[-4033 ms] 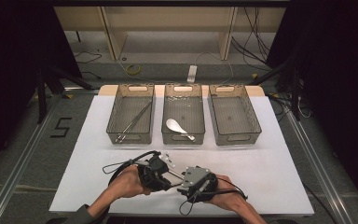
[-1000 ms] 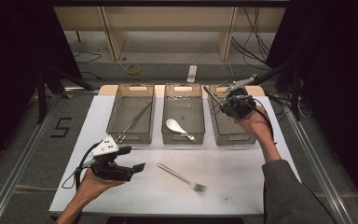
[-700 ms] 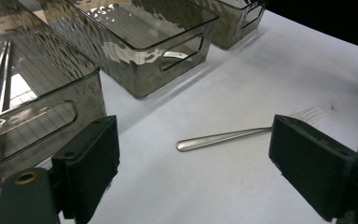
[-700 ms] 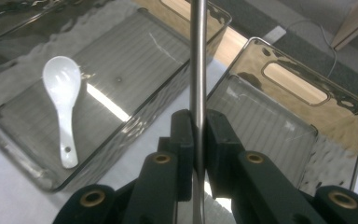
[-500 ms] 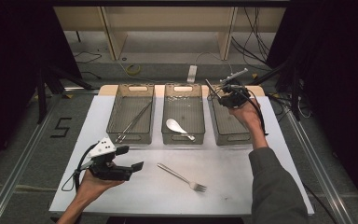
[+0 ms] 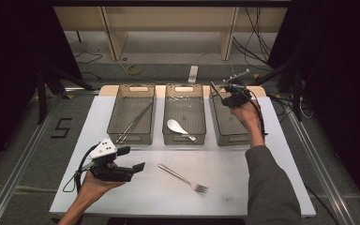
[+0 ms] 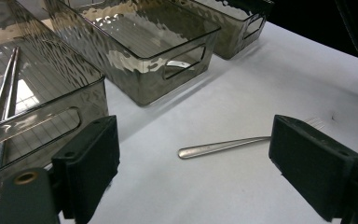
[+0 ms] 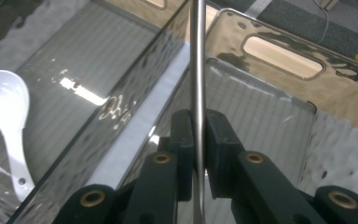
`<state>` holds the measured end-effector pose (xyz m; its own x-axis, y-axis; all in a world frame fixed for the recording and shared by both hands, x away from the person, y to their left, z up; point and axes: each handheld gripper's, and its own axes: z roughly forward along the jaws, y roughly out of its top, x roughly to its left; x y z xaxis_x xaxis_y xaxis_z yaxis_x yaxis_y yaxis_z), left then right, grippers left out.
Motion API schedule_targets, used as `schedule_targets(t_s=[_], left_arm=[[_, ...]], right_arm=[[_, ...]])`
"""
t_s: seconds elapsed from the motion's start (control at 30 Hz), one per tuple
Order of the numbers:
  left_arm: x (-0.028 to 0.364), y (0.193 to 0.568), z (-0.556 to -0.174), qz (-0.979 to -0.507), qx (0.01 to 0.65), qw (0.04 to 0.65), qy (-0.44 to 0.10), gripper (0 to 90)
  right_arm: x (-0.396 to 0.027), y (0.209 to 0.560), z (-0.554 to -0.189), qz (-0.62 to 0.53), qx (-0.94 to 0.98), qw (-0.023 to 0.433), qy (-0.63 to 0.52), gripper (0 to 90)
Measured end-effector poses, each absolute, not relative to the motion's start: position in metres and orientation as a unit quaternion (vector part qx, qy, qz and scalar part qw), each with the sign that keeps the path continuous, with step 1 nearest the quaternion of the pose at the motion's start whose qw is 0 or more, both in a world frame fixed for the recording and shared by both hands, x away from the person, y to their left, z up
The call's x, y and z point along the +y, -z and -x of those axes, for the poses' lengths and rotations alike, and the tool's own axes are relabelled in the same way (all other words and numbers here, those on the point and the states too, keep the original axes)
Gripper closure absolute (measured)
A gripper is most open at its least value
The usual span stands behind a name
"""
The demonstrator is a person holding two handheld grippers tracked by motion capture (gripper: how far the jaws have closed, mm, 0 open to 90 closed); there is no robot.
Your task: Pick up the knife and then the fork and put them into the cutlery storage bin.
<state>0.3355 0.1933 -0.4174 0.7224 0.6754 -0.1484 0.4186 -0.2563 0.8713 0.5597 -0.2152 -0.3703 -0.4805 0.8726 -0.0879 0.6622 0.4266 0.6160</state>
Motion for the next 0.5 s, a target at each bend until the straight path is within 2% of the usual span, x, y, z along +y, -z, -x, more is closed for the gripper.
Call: schedule_targets(t_s=[0.33, 0.4, 0.43, 0.5], left_arm=[[0.193, 0.418, -0.336, -0.784, 0.350, 0.498, -0.125, 15.7], [0.193, 0.417, -0.336, -0.784, 0.349, 0.497, -0.126, 15.7], [0.193, 0.417, -0.336, -0.784, 0.349, 0.497, -0.128, 15.7], [0.195, 0.416, -0.336, -0.781, 0.352, 0.500, -0.127, 15.7]], right_arm=[[-0.219, 0.382, -0.571, -0.497, 0.810, 0.198, -0.242, 83.0], [-0.219, 0.385, -0.573, -0.510, 0.800, 0.208, -0.237, 81.9], [-0.219, 0.386, -0.574, -0.515, 0.792, 0.222, -0.240, 78.6], [-0.220, 0.385, -0.574, -0.522, 0.782, 0.212, -0.266, 66.2]])
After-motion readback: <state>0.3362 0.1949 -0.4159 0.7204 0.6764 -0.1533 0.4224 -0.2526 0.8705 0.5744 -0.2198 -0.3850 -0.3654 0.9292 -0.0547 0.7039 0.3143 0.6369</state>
